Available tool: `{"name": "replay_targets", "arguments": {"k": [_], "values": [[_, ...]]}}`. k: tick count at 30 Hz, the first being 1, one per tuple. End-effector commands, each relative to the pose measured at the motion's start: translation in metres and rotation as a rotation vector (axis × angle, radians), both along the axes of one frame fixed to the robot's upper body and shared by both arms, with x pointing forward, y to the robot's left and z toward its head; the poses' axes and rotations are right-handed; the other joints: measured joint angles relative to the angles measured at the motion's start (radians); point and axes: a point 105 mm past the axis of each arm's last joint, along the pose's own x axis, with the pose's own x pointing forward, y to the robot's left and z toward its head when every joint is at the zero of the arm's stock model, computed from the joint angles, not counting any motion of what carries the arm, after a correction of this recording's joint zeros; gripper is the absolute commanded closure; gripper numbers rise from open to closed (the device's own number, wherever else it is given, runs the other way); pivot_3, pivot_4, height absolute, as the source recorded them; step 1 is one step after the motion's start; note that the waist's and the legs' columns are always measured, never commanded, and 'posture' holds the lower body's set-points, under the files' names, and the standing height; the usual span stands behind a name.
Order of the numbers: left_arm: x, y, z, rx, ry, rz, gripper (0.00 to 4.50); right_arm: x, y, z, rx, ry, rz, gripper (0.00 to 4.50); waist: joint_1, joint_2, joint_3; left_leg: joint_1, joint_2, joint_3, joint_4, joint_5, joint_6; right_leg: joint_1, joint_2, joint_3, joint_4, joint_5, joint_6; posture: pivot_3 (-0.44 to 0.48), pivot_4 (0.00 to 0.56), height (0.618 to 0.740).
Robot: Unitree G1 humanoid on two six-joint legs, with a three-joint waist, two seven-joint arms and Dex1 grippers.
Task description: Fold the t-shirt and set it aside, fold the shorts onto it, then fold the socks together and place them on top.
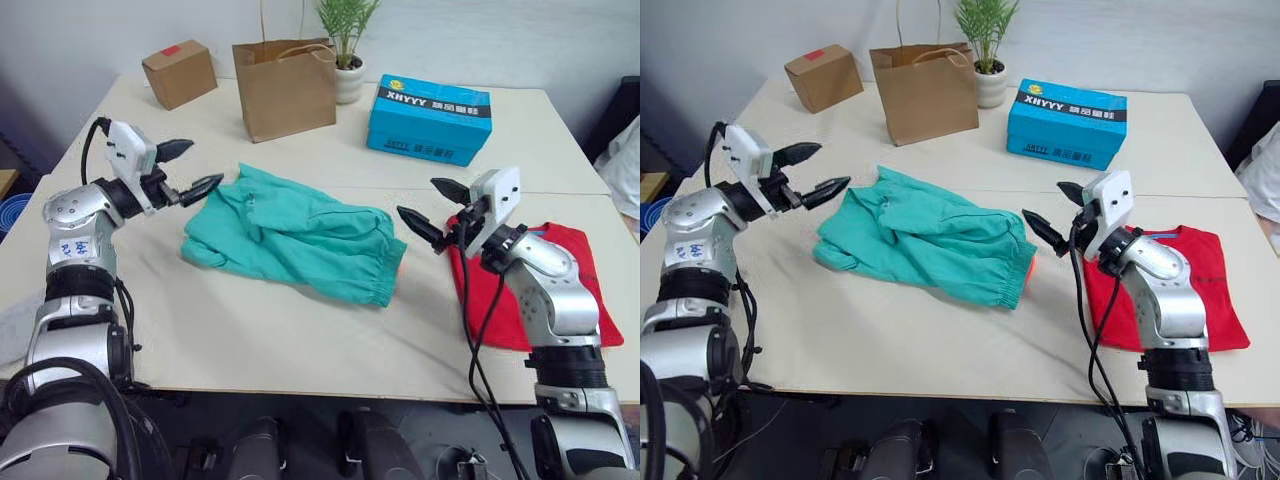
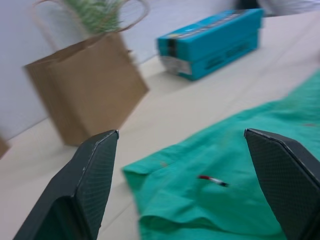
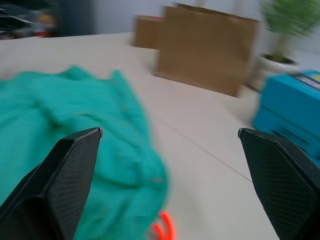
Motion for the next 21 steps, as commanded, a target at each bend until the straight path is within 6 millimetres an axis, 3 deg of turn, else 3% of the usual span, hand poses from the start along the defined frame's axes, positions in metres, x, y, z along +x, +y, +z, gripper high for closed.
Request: {"name": "replay_targets", "arguments": {"k": [1, 4, 8, 13, 16, 19, 21], "values": [[-0.033, -0.012, -0.022, 0.169, 0.033, -0.172, 0.28, -0.034, 0.036, -0.018, -0.125, -0.016, 0.192, 0.02, -0.003, 0.000, 0.000, 0.001, 0.000, 0.000, 0.000, 0.000, 0.000, 0.001, 0.000, 0.000, 0.000, 0.000, 0.000, 0.000, 0.150, 0.740], [-0.051, -0.022, -0.055, 0.299, 0.083, -0.239, 0.28, -0.047, 0.058, -0.043, -0.168, 0.025, 0.240, 0.02, -0.001, 0.000, 0.000, 0.002, 0.000, -0.001, 0.000, 0.000, 0.000, 0.002, 0.000, 0.000, 0.000, 0.000, 0.000, 0.000, 0.150, 0.740], [-0.041, -0.022, -0.076, 0.417, 0.043, -0.153, 0.28, -0.053, 0.076, -0.074, -0.311, -0.015, 0.246, 0.02, 0.011, -0.001, 0.000, 0.002, -0.001, -0.003, 0.001, -0.002, 0.005, 0.003, -0.002, -0.001, 0.000, 0.001, -0.001, 0.000, 0.150, 0.740], [-0.024, -0.022, -0.090, 0.506, -0.021, -0.061, 0.28, -0.029, 0.078, -0.082, -0.381, -0.122, 0.088, 0.02, 0.009, -0.001, -0.001, 0.004, -0.002, -0.005, 0.001, -0.004, 0.009, 0.008, -0.003, -0.003, -0.002, 0.001, -0.001, 0.000, 0.150, 0.740], [-0.016, -0.020, -0.101, 0.567, -0.014, -0.031, 0.28, -0.020, 0.071, -0.090, -0.452, -0.154, 0.037, 0.65, 0.010, -0.002, -0.001, 0.004, -0.001, -0.005, 0.001, -0.004, 0.008, 0.008, -0.003, -0.004, -0.002, 0.001, -0.001, 0.000, 0.150, 0.740], [-0.009, -0.016, -0.108, 0.573, 0.026, 0.004, 0.28, -0.016, 0.070, -0.093, -0.486, -0.182, 0.022, 1.71, 0.009, 0.000, -0.002, 0.005, -0.002, -0.006, 0.002, -0.004, 0.008, 0.009, -0.003, -0.004, -0.002, 0.001, -0.001, 0.000, 0.150, 0.740], [-0.006, -0.011, -0.116, 0.558, 0.108, 0.019, 0.67, -0.014, 0.069, -0.094, -0.499, -0.193, 0.020, 2.40, 0.008, 0.000, -0.002, 0.008, -0.002, -0.005, 0.002, -0.004, 0.008, 0.011, -0.003, -0.004, -0.002, 0.001, -0.001, 0.000, 0.150, 0.740]]}}
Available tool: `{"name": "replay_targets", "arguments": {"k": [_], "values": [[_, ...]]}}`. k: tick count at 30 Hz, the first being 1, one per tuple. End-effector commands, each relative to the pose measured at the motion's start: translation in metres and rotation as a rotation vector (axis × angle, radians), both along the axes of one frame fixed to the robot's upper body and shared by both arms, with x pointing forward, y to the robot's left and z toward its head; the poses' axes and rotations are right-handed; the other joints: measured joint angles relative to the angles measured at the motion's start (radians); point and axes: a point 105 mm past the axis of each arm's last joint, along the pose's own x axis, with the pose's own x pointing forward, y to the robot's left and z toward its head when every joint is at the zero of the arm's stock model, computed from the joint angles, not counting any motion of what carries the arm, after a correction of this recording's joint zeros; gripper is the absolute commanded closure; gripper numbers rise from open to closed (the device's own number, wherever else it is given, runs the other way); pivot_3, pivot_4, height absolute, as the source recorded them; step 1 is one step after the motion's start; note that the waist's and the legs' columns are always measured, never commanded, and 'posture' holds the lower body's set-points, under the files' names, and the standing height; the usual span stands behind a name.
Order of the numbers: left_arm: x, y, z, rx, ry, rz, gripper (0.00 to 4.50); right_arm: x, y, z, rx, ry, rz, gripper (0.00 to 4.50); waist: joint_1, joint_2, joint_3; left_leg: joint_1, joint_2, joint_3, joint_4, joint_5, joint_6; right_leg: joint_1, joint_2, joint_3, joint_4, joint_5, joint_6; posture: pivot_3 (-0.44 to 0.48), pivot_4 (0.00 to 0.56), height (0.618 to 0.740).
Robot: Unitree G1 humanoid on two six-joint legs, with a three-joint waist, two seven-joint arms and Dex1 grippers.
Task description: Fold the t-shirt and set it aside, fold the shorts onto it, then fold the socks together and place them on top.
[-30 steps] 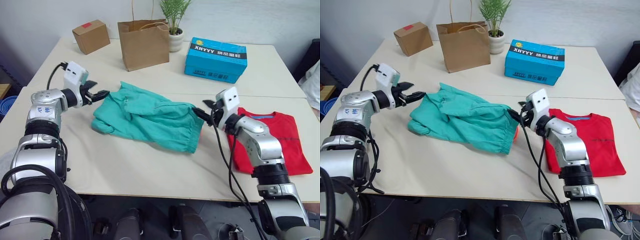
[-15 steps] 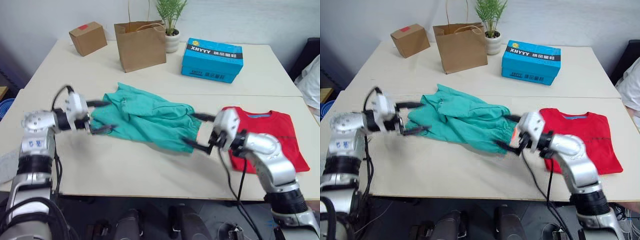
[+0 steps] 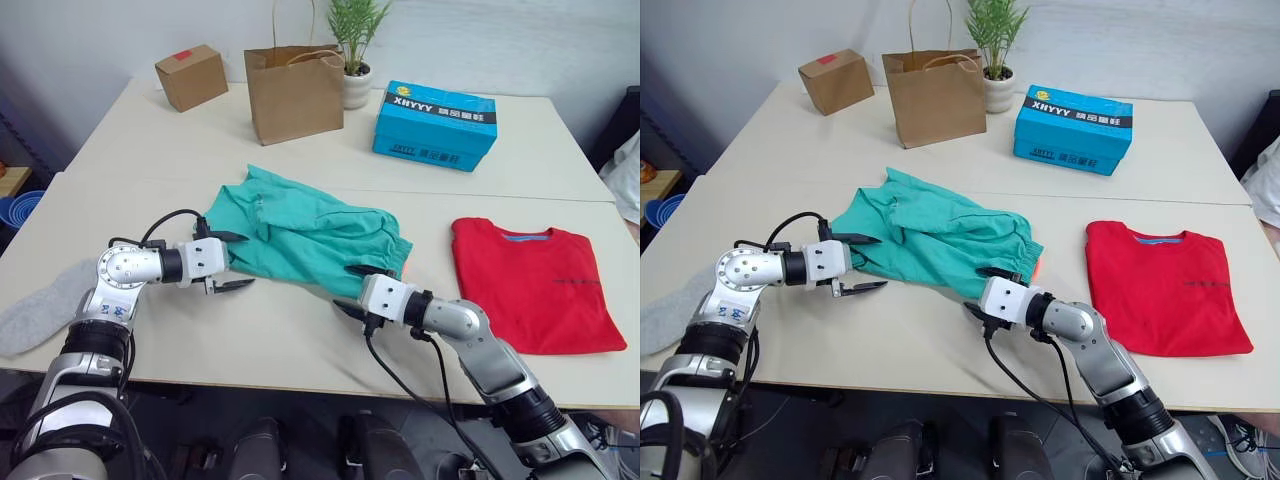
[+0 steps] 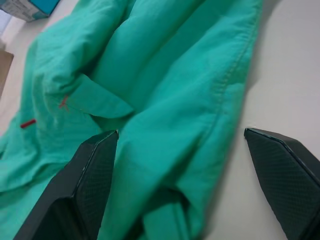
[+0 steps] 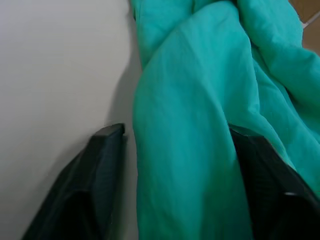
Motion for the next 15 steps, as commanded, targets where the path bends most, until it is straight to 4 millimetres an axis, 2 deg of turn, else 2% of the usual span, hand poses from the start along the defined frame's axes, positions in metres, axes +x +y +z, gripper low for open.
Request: {"name": "replay_targets", "arguments": {"k": [1, 4, 6, 8, 10, 12, 15], "values": [[0.003, 0.015, -0.024, 0.022, 0.137, 0.088, 0.91, 0.002, 0.003, 0.008, -0.009, -0.065, 0.020, 2.81, -0.001, 0.000, 0.000, 0.002, 0.000, 0.000, 0.000, 0.000, 0.000, 0.002, 0.000, 0.000, 0.000, 0.000, 0.000, 0.000, 0.150, 0.740], [-0.005, 0.010, -0.030, -0.013, 0.243, 0.046, 1.85, 0.003, 0.000, 0.010, 0.001, -0.067, 0.023, 3.87, -0.003, 0.000, 0.000, 0.009, 0.000, 0.001, -0.002, 0.000, 0.000, 0.008, 0.001, 0.001, 0.000, 0.000, 0.000, 0.000, 0.150, 0.740], [-0.018, 0.006, -0.032, -0.055, 0.331, -0.011, 2.48, 0.000, -0.003, 0.013, 0.008, -0.055, 0.041, 4.50, -0.006, 0.000, 0.000, 0.011, 0.001, 0.001, -0.003, 0.000, 0.000, 0.009, 0.001, 0.001, 0.000, 0.000, -0.001, 0.000, 0.150, 0.740], [-0.046, 0.006, -0.036, -0.039, 0.408, -0.100, 3.15, -0.007, -0.014, 0.016, 0.021, -0.018, 0.055, 4.50, -0.011, 0.001, -0.001, 0.011, 0.001, 0.001, -0.004, 0.000, -0.001, 0.009, 0.001, 0.002, -0.001, -0.001, -0.001, 0.000, 0.150, 0.740], [-0.062, 0.005, -0.036, -0.036, 0.437, -0.136, 3.89, -0.013, -0.022, 0.017, 0.026, 0.002, 0.072, 4.50, -0.012, 0.001, -0.001, 0.011, 0.001, 0.001, -0.007, -0.001, -0.003, 0.009, 0.001, 0.002, -0.004, -0.001, -0.001, 0.000, 0.150, 0.740], [-0.080, -0.008, -0.026, -0.078, 0.383, -0.179, 4.47, -0.028, -0.036, 0.016, 0.021, 0.043, 0.107, 4.50, -0.009, 0.001, -0.001, 0.011, 0.001, 0.001, -0.010, 0.001, -0.007, 0.009, 0.001, 0.002, -0.007, -0.002, -0.001, 0.000, 0.150, 0.740], [-0.106, -0.025, -0.018, -0.103, 0.362, -0.203, 4.47, -0.042, -0.054, 0.014, 0.008, 0.087, 0.105, 4.50, -0.004, 0.002, -0.001, 0.011, 0.001, 0.000, -0.016, 0.000, -0.006, 0.011, 0.000, 0.002, -0.015, -0.002, 0.000, 0.000, 0.150, 0.740]]}}
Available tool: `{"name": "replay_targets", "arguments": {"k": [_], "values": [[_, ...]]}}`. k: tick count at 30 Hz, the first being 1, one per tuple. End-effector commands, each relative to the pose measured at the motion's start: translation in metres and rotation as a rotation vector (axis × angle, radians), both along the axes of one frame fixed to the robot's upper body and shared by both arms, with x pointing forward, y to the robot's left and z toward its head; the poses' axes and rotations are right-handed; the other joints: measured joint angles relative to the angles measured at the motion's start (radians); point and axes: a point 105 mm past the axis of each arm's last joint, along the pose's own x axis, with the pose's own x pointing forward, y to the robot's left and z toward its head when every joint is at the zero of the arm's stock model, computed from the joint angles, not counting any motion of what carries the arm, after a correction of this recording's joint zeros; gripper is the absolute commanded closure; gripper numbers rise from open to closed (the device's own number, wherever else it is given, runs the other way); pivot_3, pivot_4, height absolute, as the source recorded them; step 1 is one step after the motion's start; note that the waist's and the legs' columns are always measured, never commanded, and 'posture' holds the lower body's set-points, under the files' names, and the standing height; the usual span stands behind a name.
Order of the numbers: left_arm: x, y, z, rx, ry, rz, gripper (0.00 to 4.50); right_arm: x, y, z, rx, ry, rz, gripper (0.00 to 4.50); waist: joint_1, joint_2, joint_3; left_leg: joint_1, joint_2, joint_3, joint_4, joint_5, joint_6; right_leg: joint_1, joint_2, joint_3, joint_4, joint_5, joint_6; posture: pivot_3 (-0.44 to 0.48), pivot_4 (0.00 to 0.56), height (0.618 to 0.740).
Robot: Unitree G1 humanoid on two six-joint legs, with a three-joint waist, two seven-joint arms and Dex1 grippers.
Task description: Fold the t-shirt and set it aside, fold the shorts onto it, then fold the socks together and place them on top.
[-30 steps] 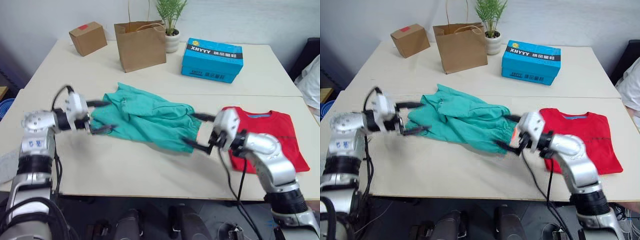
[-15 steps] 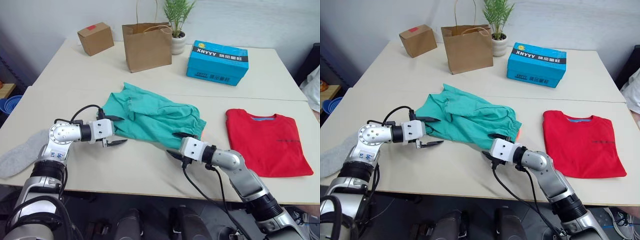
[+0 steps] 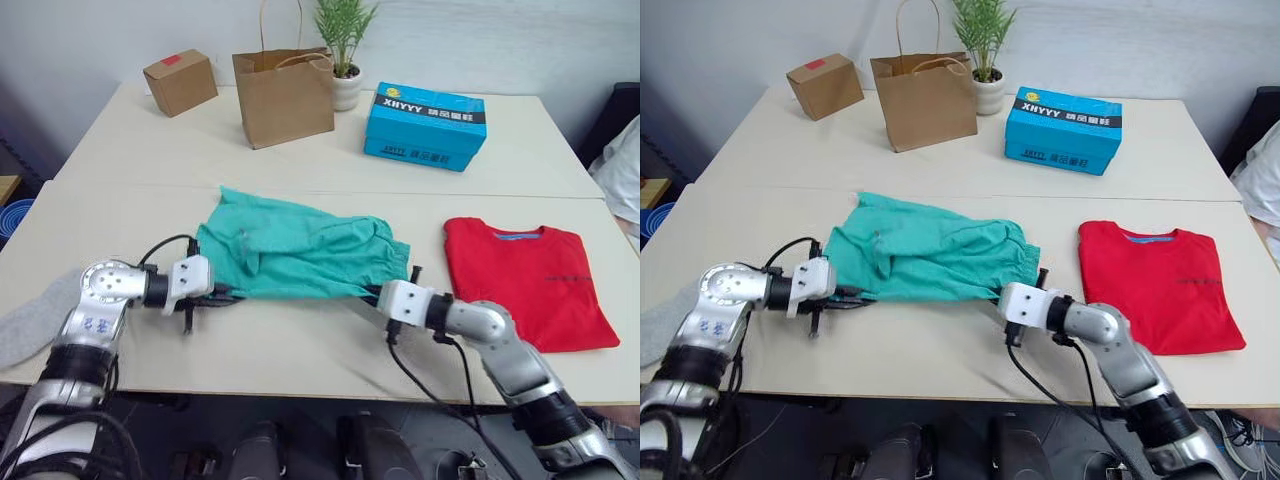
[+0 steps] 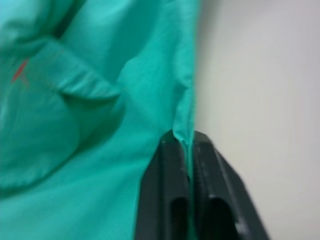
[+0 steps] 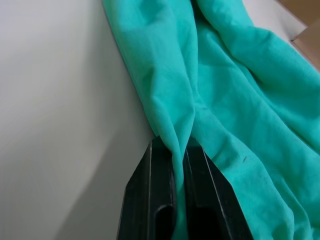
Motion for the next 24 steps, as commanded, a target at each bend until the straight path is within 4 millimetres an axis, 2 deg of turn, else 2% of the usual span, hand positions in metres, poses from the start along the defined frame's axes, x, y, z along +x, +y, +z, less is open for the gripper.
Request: {"name": "replay_targets", "arguments": {"k": [1, 4, 8, 9, 11, 12, 14, 16, 18, 22, 24], "values": [[-0.023, -0.016, 0.013, -0.015, -0.027, -0.015, 4.47, -0.012, -0.018, 0.014, 0.013, -0.007, 0.008, 4.50, 0.003, -0.001, 0.000, 0.000, 0.000, -0.001, 0.001, -0.001, 0.002, 0.001, 0.000, -0.001, -0.001, 0.000, 0.000, 0.000, 0.150, 0.740], [-0.037, -0.024, 0.011, -0.028, -0.023, 0.047, 4.47, -0.022, -0.032, 0.012, 0.001, 0.027, 0.004, 4.50, 0.003, 0.000, 0.000, 0.002, 0.000, -0.001, 0.001, -0.003, 0.005, 0.004, 0.000, -0.001, -0.002, 0.001, 0.001, 0.000, 0.150, 0.740], [-0.050, -0.027, -0.002, -0.014, -0.010, 0.119, 4.47, -0.031, -0.038, 0.005, 0.001, 0.083, 0.022, 4.50, 0.004, 0.000, 0.000, 0.010, 0.000, -0.001, 0.000, -0.003, 0.005, 0.011, 0.000, 0.000, -0.002, 0.001, 0.000, 0.000, 0.150, 0.740], [-0.051, -0.026, -0.005, -0.016, 0.007, 0.130, 4.49, -0.031, -0.038, 0.004, 0.034, 0.118, 0.010, 4.25, 0.004, 0.000, 0.000, 0.012, 0.000, -0.001, -0.001, -0.003, 0.005, 0.012, 0.000, 0.001, -0.003, 0.001, 0.000, 0.000, 0.150, 0.740], [-0.051, -0.025, -0.003, -0.061, 0.042, 0.168, 4.50, -0.028, -0.043, 0.003, 0.042, 0.070, -0.015, 3.80, 0.004, 0.000, 0.000, 0.012, 0.000, -0.001, -0.001, -0.003, 0.005, 0.012, 0.000, 0.000, -0.002, 0.000, -0.001, 0.000, 0.150, 0.740], [-0.053, -0.026, 0.000, -0.092, 0.072, 0.169, 4.05, -0.029, -0.045, 0.002, 0.047, 0.072, -0.012, 3.44, 0.005, 0.000, 0.000, 0.012, 0.000, -0.001, -0.002, -0.003, 0.005, 0.011, 0.000, 0.000, -0.002, 0.000, -0.002, 0.000, 0.150, 0.740], [-0.060, -0.027, 0.006, -0.137, 0.137, 0.136, 3.55, -0.036, -0.047, 0.000, 0.078, 0.118, 0.011, 2.73, 0.005, 0.000, 0.000, 0.011, 0.000, -0.001, -0.002, -0.004, 0.004, 0.011, 0.000, 0.000, -0.003, 0.000, -0.002, 0.000, 0.150, 0.740], [-0.060, -0.020, 0.015, -0.156, 0.132, 0.130, 2.89, -0.043, -0.052, 0.003, 0.118, 0.150, 0.034, 2.03, 0.006, 0.000, 0.000, 0.011, 0.001, -0.001, -0.002, -0.004, 0.003, 0.011, 0.000, 0.000, -0.003, -0.001, -0.002, 0.000, 0.150, 0.740], [-0.060, -0.013, 0.028, -0.189, 0.138, 0.123, 2.29, -0.044, -0.061, 0.010, 0.182, 0.199, 0.005, 2.02, 0.006, 0.000, 0.000, 0.011, 0.001, -0.001, -0.003, -0.005, 0.003, 0.010, 0.000, 0.000, -0.003, -0.001, -0.002, 0.000, 0.150, 0.740], [-0.056, -0.002, 0.058, -0.245, 0.147, 0.098, 2.29, -0.051, -0.074, 0.027, 0.278, 0.366, 0.002, 2.02, 0.006, 0.001, 0.001, 0.011, 0.001, -0.001, -0.002, -0.004, 0.003, 0.011, 0.000, 0.000, -0.003, -0.001, -0.002, 0.000, 0.150, 0.740], [-0.055, -0.007, 0.071, -0.274, 0.168, 0.063, 2.29, -0.059, -0.074, 0.039, 0.314, 0.465, 0.052, 2.02, 0.006, 0.001, 0.001, 0.012, 0.001, -0.001, -0.002, -0.004, 0.003, 0.012, 0.000, 0.000, -0.003, -0.001, -0.003, 0.000, 0.150, 0.740]]}}
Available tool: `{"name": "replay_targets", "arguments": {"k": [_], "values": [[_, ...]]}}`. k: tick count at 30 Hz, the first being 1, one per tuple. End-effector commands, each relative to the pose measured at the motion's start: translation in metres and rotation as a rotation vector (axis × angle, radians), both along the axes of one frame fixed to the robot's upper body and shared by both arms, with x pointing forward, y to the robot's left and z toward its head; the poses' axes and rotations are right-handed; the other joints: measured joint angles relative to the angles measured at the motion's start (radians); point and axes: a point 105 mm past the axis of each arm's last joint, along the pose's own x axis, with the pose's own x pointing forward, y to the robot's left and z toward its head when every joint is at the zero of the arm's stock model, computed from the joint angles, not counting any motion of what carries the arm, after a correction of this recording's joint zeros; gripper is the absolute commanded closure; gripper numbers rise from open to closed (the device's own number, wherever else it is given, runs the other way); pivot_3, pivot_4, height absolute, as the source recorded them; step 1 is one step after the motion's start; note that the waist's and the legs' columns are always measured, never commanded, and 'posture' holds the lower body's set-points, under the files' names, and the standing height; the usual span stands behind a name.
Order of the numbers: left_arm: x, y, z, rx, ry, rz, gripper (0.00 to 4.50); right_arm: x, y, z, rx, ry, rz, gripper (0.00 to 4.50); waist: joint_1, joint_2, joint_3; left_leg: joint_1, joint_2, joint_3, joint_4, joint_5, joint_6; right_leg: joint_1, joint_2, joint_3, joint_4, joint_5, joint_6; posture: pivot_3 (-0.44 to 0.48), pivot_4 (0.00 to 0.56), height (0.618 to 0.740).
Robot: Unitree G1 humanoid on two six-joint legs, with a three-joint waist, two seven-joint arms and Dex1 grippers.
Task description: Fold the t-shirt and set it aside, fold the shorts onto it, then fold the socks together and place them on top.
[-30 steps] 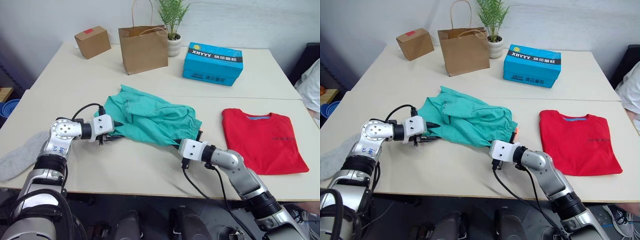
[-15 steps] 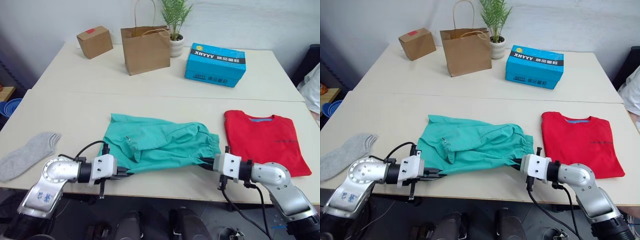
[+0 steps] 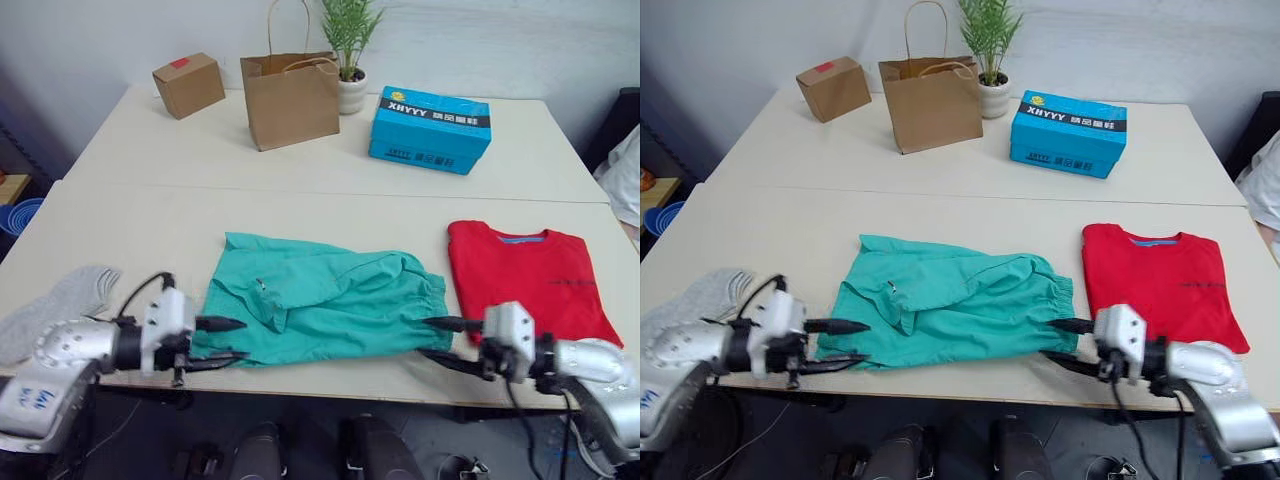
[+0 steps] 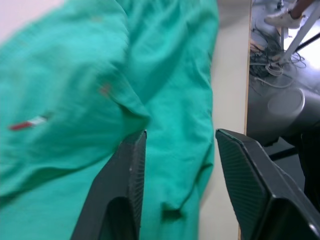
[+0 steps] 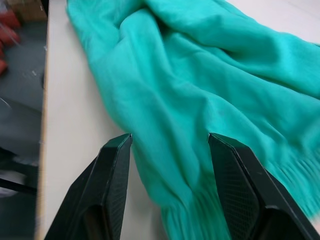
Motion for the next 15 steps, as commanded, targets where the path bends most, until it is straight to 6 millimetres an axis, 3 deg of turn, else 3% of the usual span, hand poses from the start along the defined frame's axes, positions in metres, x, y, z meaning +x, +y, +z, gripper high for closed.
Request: {"name": "replay_targets", "arguments": {"k": [1, 2, 3, 5, 8, 9, 12, 15], "values": [[0.000, -0.013, 0.024, -0.073, -0.006, -0.075, 2.27, -0.013, 0.006, 0.026, 0.095, 0.087, 0.099, 2.20, 0.000, 0.000, 0.000, 0.000, 0.000, 0.000, 0.000, 0.000, 0.000, 0.000, 0.000, 0.000, 0.000, 0.000, 0.000, 0.000, 0.150, 0.740], [0.004, -0.024, 0.031, -0.117, -0.025, -0.094, 2.47, -0.013, 0.008, 0.028, 0.084, 0.097, 0.120, 2.41, 0.000, 0.000, 0.000, 0.000, 0.000, 0.000, -0.001, 0.000, 0.000, 0.000, 0.000, 0.000, -0.001, 0.000, 0.000, 0.000, 0.150, 0.740], [0.005, -0.038, 0.032, -0.151, -0.028, -0.145, 2.68, 0.000, 0.014, 0.027, 0.068, 0.025, 0.098, 2.60, 0.001, 0.000, 0.000, 0.000, 0.000, 0.000, -0.001, 0.000, 0.000, 0.000, 0.000, 0.000, -0.001, 0.000, -0.001, 0.000, 0.150, 0.740], [0.003, -0.060, 0.017, -0.108, -0.022, -0.245, 3.19, 0.027, 0.037, 0.020, 0.057, -0.137, 0.055, 3.32, -0.007, -0.002, -0.001, 0.000, 0.000, 0.000, -0.001, 0.000, 0.000, 0.000, 0.000, 0.000, -0.001, 0.000, 0.000, 0.000, 0.150, 0.740], [0.009, -0.075, -0.003, -0.066, -0.026, -0.248, 4.16, 0.038, 0.070, 0.013, 0.071, -0.241, 0.050, 4.35, -0.010, -0.001, -0.001, 0.001, 0.000, 0.001, -0.003, -0.001, -0.002, 0.000, 0.002, 0.000, -0.002, 0.000, 0.000, 0.000, 0.150, 0.740], [0.012, -0.079, -0.010, -0.060, -0.024, -0.235, 4.49, 0.038, 0.078, 0.008, 0.059, -0.255, 0.058, 4.50, -0.004, 0.000, -0.001, -0.001, -0.001, 0.002, -0.004, 0.000, -0.003, -0.003, 0.002, 0.001, -0.002, 0.000, 0.000, 0.000, 0.150, 0.740], [0.019, -0.087, -0.030, -0.009, -0.010, -0.201, 4.49, 0.038, 0.088, -0.003, 0.010, -0.291, 0.071, 4.50, 0.005, 0.000, -0.001, -0.009, -0.001, 0.000, -0.006, 0.005, -0.010, -0.011, 0.003, 0.000, -0.001, -0.002, 0.001, 0.000, 0.150, 0.740], [0.031, -0.089, -0.044, 0.035, -0.061, -0.126, 4.49, 0.039, 0.089, -0.007, -0.008, -0.301, 0.065, 4.50, 0.002, 0.000, -0.001, -0.013, -0.001, 0.000, 0.001, 0.003, -0.007, -0.011, 0.002, 0.000, -0.001, -0.002, 0.002, 0.000, 0.150, 0.740]]}}
